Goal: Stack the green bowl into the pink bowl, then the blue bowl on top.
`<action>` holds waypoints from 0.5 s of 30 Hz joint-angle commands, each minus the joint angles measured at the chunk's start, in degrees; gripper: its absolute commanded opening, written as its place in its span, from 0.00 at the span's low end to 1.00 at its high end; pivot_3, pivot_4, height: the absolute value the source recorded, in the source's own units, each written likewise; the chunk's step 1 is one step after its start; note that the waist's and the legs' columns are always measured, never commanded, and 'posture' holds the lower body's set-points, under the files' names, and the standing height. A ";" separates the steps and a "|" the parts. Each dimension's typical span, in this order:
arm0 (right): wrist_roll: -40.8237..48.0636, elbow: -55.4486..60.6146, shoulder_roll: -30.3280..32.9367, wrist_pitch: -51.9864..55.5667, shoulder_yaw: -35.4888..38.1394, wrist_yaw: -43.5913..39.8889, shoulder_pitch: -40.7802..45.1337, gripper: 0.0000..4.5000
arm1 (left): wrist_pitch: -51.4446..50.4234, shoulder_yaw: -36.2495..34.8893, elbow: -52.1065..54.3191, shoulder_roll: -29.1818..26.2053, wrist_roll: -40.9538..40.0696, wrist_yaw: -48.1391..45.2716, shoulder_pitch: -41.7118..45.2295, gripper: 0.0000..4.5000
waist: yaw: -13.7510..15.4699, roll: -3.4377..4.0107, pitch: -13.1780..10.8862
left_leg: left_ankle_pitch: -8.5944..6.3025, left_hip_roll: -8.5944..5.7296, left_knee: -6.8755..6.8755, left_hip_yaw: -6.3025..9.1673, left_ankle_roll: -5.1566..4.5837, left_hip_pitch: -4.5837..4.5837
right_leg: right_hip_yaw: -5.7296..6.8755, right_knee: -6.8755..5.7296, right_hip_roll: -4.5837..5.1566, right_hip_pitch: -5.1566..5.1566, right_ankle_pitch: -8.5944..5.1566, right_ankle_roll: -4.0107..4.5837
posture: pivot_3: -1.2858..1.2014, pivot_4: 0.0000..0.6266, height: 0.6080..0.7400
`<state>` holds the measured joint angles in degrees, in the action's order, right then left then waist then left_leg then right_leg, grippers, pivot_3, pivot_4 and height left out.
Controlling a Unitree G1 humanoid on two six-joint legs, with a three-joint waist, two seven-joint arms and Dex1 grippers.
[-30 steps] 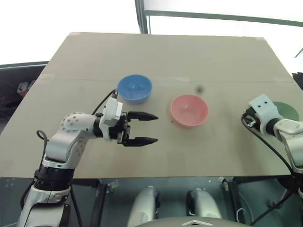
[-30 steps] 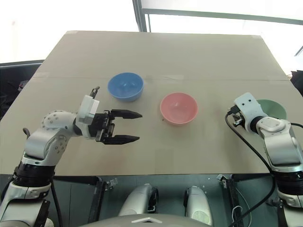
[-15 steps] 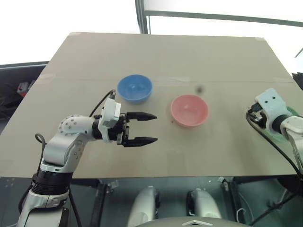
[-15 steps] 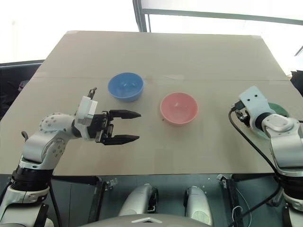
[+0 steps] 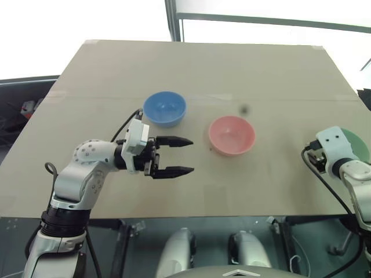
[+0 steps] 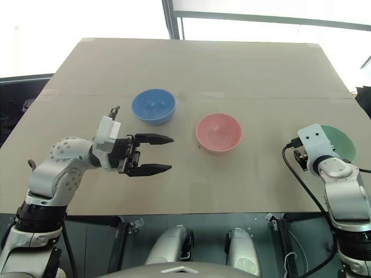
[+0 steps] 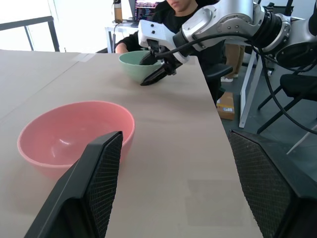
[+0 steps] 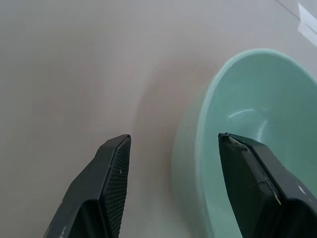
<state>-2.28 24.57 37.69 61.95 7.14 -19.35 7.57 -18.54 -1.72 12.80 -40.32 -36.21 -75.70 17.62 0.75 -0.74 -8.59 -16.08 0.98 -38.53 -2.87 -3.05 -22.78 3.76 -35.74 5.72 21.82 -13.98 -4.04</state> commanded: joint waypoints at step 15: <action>4.84 4.05 -0.18 -20.25 -8.47 -9.26 7.28 0.02 | 0.41 -1.69 -0.18 1.80 0.90 5.93 -1.33 0.80 | -0.37 0.00 0.00 | 0.00 0.01 0.01 -0.01 0.00 0.02 | -0.02 0.01 -0.02 0.00 0.00 0.00 | 0.52 0.24 1.00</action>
<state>0.00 24.18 38.55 47.07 0.34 -25.46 12.39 -19.25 -2.03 12.59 -38.55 -35.73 -70.70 17.07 0.37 -0.74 -8.59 -16.08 1.01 -38.53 -2.88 -3.05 -22.75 3.74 -35.73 5.69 21.83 -13.98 -4.04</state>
